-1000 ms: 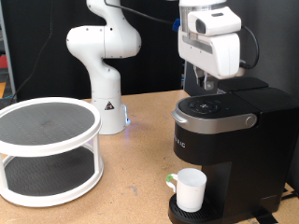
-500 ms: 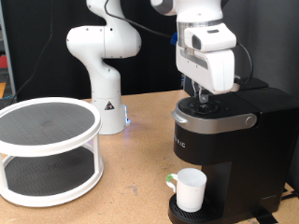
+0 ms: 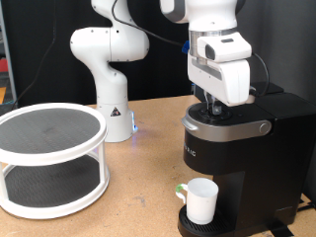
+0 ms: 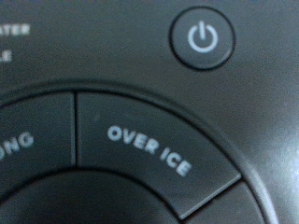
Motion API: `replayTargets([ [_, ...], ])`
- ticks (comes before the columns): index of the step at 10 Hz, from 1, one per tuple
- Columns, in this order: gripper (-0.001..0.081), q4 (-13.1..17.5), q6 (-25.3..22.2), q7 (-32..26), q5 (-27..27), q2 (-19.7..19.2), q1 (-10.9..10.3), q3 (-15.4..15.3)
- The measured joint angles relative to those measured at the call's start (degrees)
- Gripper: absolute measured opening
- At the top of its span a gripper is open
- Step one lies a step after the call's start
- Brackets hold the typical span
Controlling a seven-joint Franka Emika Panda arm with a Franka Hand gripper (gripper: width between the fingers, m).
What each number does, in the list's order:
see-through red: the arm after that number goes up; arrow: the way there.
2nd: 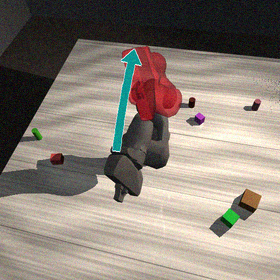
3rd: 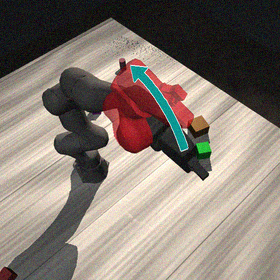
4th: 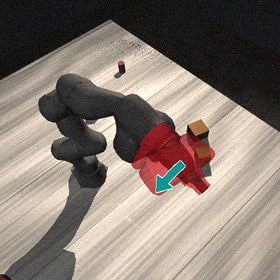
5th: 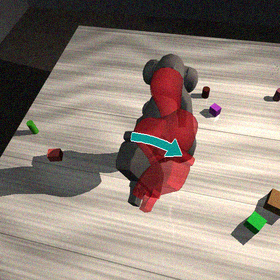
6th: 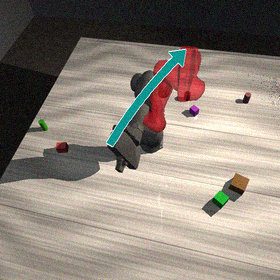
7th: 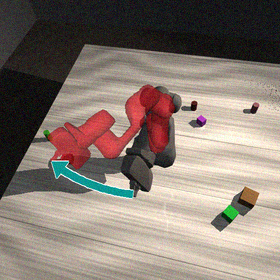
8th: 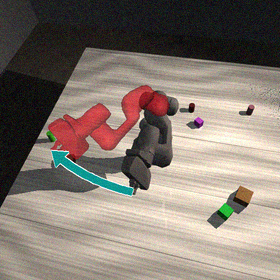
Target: Make a cup of coffee with the keurig machine
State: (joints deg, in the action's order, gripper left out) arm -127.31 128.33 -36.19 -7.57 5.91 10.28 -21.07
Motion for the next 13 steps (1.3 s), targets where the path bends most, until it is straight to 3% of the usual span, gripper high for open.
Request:
replayTargets([
  [3, 0.0007, 0.50, -1.13, 0.01, 0.27, -0.31, 0.00, -0.02],
  [8, 0.0007, 6.58, -9.87, 2.04, 3.12, -4.48, -0.03, -0.13],
  [11, 0.0007, 6.62, -10.08, 0.54, 2.35, -4.41, 0.00, -0.06],
  [13, 0.0007, 4.39, -6.85, -5.44, -2.95, -2.94, 0.05, 0.41],
])
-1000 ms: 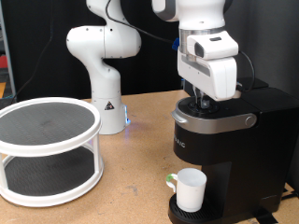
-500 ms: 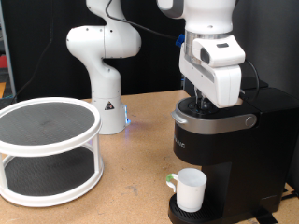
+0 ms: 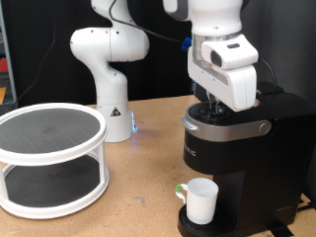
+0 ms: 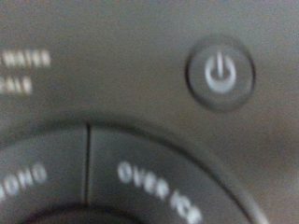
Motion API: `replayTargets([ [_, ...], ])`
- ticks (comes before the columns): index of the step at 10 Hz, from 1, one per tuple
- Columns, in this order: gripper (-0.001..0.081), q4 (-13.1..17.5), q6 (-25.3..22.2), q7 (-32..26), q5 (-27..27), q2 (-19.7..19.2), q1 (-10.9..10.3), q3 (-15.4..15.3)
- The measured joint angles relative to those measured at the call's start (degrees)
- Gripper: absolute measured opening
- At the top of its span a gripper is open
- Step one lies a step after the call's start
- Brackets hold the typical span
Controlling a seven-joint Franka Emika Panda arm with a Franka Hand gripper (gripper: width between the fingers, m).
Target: Make a cup of coffee with the keurig machine
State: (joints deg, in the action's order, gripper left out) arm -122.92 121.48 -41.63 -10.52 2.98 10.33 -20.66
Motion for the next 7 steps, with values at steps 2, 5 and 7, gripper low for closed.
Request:
replayTargets([
  [2, 0.0007, -2.59, 1.36, -4.36, -5.68, 2.21, 0.00, 0.59],
  [5, 0.0007, -3.26, 1.39, -5.52, -12.28, 5.45, 0.00, 1.65],
  [7, 0.0007, -2.69, -1.49, -6.47, -13.79, 7.41, 0.01, 2.76],
])
